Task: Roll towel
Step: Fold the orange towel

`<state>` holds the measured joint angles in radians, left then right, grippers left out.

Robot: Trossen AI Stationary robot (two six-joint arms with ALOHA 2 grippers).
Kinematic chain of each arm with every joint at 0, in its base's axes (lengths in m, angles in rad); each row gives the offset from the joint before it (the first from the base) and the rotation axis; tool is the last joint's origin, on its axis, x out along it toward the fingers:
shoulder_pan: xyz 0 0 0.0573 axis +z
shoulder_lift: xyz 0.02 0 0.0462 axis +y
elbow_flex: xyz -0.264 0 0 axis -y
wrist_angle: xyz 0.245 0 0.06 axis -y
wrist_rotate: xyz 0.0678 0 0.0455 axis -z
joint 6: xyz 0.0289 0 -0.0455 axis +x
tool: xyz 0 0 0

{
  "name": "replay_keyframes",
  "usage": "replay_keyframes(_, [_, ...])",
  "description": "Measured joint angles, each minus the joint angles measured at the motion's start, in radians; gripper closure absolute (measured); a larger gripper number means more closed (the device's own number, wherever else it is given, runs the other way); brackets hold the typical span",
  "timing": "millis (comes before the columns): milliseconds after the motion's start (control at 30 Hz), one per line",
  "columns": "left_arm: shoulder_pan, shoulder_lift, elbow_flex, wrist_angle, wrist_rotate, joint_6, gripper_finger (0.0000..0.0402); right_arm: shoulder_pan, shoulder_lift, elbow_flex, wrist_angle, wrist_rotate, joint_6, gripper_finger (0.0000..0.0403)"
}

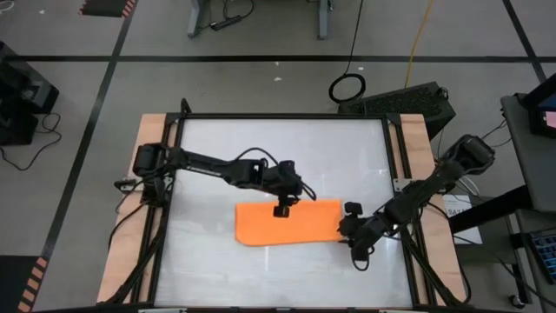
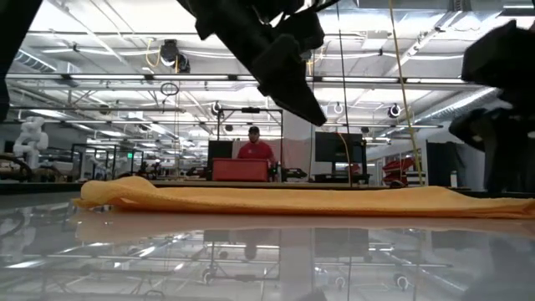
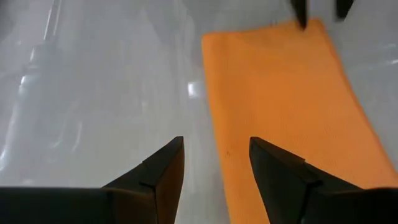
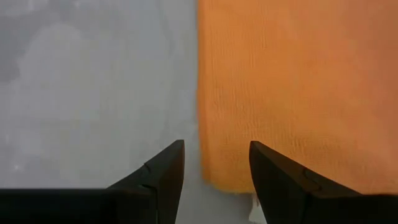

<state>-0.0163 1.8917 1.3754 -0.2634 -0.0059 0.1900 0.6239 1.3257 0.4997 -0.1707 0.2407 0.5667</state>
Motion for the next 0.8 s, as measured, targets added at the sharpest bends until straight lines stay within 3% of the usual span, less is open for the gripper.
replay_keyframes(367, [0.024, 0.088, 0.0, 0.067, 0.03, 0.033, 0.0214, 0.003, 0.145, 0.005, 0.018, 0.075, -0.028, 0.0238])
replay_keyframes(467, [0.024, 0.103, 0.0, 0.074, 0.03, 0.036, 0.0214, 0.003, 0.155, 0.006, 0.008, 0.088, -0.043, 0.027])
replay_keyframes(667, [0.034, 0.109, 0.0, 0.076, 0.031, 0.036, 0.0214, 0.002, 0.157, 0.006, -0.014, 0.107, -0.077, 0.0388])
replay_keyframes(800, [0.041, 0.109, 0.0, 0.072, 0.026, 0.036, 0.0214, 0.001, 0.149, 0.005, -0.036, 0.13, -0.081, 0.0395])
